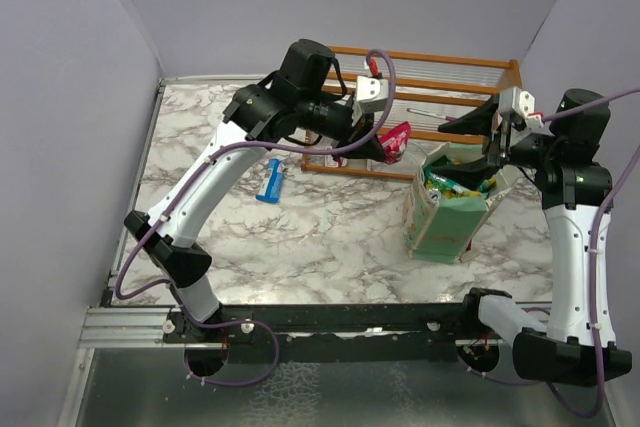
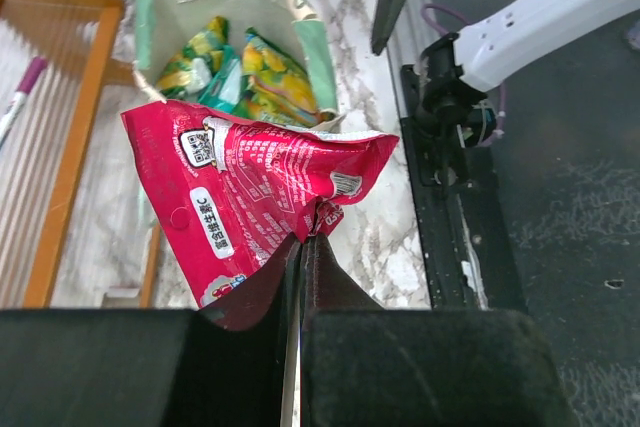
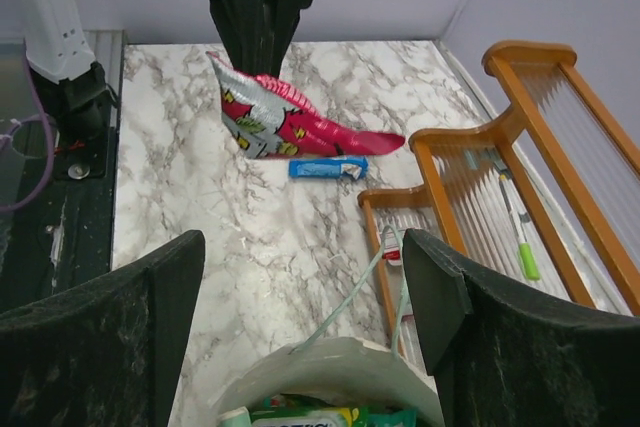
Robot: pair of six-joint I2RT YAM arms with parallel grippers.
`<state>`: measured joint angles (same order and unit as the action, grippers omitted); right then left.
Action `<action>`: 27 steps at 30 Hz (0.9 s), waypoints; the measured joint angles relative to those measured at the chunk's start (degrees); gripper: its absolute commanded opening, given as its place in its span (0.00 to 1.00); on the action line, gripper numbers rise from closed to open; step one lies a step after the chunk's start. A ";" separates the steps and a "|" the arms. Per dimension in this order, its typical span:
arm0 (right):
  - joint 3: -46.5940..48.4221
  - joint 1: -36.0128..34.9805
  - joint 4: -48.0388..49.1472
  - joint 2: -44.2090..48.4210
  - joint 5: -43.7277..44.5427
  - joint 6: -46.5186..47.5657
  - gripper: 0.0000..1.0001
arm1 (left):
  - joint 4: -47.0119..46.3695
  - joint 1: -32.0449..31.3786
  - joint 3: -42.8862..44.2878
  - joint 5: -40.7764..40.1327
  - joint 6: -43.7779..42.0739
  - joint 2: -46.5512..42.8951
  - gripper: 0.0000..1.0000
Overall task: Place the snacks into the paper bag
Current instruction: Place the snack in the paper bag.
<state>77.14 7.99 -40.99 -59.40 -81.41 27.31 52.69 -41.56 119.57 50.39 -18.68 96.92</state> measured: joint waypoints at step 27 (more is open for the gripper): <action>2.23 -9.40 -13.09 -5.88 -0.83 20.00 0.38 | 2.64 -4.22 0.11 8.57 0.20 3.13 0.00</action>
<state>79.37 -1.41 -54.08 -65.28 -82.24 47.31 55.33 -45.78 119.68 58.96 -18.48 100.05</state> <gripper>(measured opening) 0.444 0.017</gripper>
